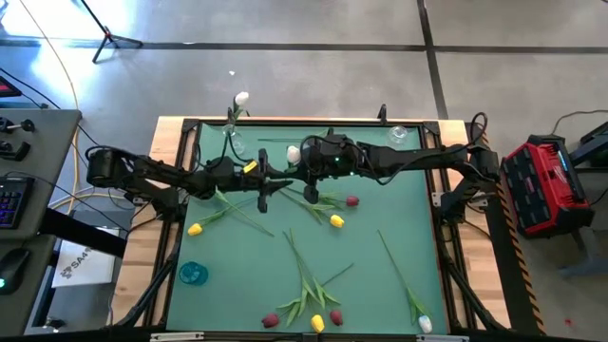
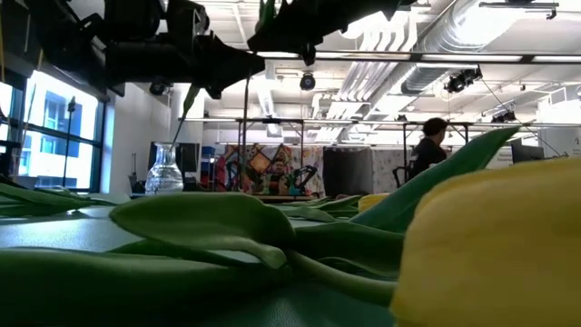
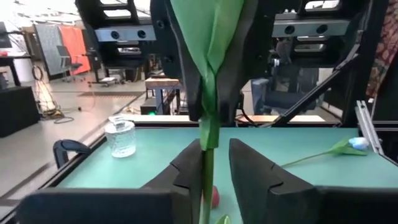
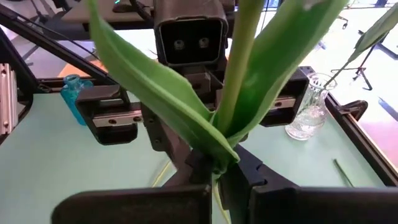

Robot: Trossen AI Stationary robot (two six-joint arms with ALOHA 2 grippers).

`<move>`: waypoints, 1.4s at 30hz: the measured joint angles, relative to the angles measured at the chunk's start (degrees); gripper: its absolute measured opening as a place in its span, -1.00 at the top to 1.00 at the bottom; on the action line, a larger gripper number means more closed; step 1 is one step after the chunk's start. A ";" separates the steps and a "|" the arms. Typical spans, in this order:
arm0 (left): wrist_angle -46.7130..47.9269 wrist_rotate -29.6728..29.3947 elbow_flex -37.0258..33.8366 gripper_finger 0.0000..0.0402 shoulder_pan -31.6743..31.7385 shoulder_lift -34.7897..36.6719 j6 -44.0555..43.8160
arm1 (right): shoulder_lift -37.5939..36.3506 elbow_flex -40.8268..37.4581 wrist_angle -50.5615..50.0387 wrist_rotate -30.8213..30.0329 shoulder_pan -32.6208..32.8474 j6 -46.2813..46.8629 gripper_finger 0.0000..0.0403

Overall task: Sort flowers into vase by color
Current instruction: Put the white flower into the left transparent vase

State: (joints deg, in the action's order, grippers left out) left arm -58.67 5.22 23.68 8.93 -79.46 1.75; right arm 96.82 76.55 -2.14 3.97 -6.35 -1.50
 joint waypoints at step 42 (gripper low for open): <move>31.49 -32.63 -1.35 1.00 26.28 42.80 3.43 | -6.27 -16.74 -2.05 -30.34 1.49 14.50 -0.12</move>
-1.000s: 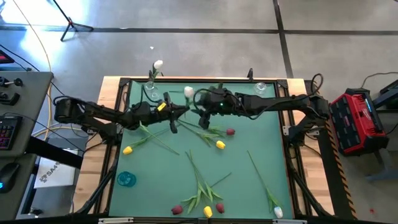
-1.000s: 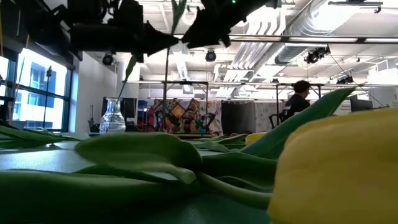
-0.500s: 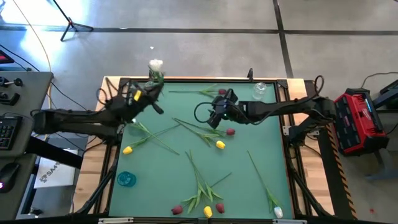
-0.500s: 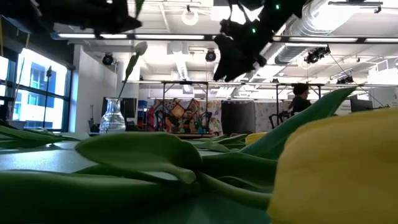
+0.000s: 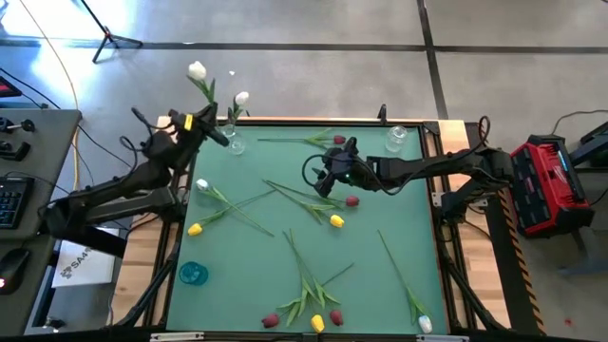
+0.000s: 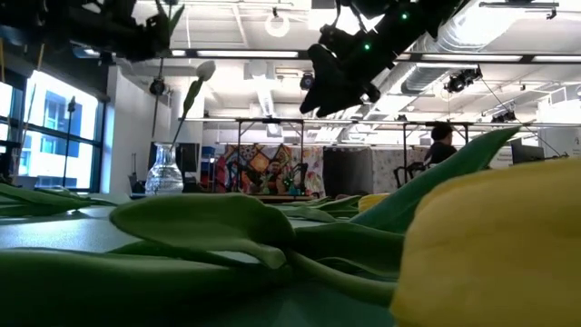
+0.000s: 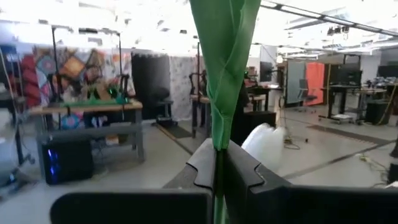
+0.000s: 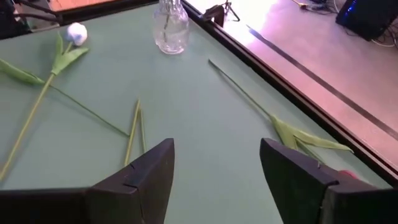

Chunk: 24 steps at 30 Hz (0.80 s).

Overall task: Sort flowers into vase by color
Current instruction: Put the white flower into the left transparent vase

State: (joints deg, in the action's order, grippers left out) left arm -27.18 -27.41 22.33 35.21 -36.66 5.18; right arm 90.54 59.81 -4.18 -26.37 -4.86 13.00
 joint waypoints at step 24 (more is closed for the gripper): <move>-6.98 12.53 0.00 1.00 11.03 -10.12 -10.56 | 0.00 0.00 0.17 1.88 0.00 0.47 -0.11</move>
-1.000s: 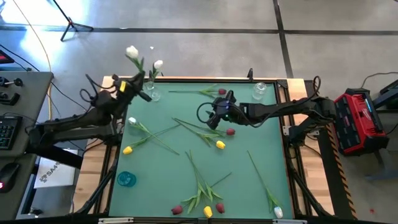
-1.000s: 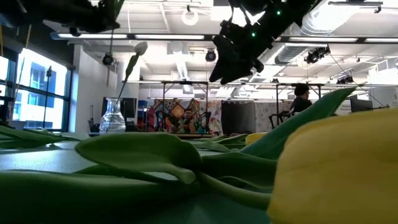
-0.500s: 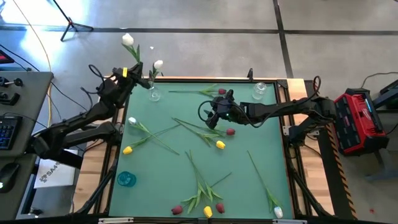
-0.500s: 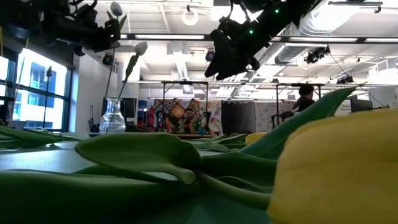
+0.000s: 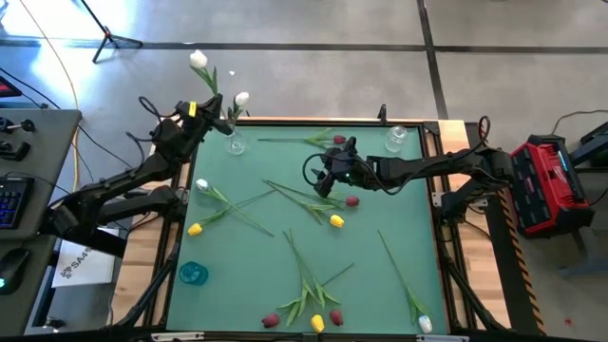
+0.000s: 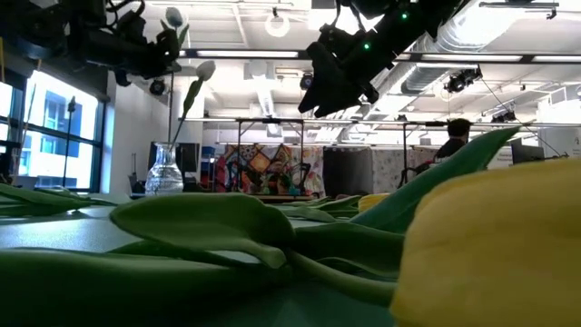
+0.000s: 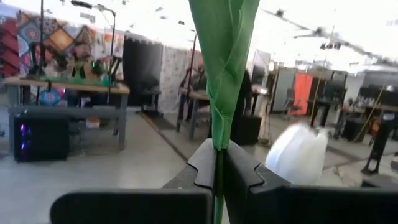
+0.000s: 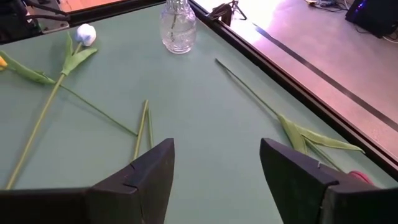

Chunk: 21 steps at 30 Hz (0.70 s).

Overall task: Sort flowers into vase by color
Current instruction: Put the white flower into the left transparent vase

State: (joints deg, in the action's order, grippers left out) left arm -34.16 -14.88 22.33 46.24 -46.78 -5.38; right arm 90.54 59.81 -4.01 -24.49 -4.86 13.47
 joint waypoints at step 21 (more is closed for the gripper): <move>12.06 -0.89 0.00 0.47 -0.02 -4.07 -3.91 | 0.00 0.02 -0.02 0.04 0.00 1.27 -0.11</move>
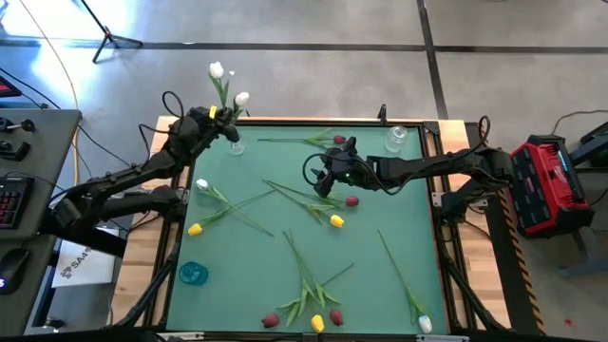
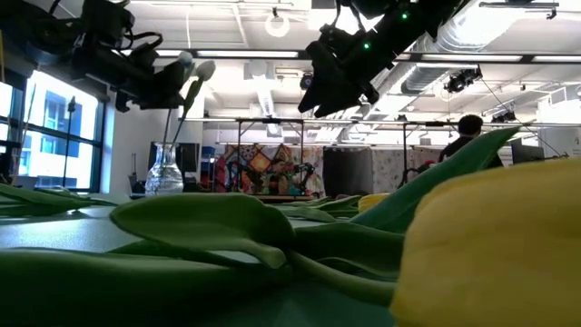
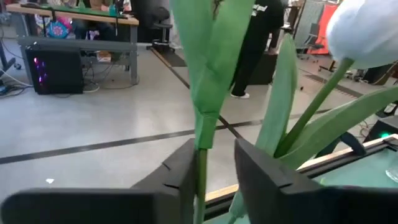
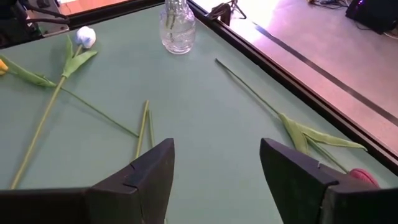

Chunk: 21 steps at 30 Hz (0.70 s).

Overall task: Sort flowers into vase by color
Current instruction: Put the white flower into the left transparent vase

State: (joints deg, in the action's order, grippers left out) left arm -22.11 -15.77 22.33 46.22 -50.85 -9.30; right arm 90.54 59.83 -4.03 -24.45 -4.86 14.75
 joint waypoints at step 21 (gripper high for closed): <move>26.73 8.93 3.10 -0.14 -0.09 8.29 1.92 | 0.00 0.07 -6.85 3.48 1.25 13.80 -0.11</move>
State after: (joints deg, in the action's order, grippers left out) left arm 4.63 -6.84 25.42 46.13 -42.56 -7.38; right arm 90.54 59.90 -10.88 -20.97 -3.62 28.54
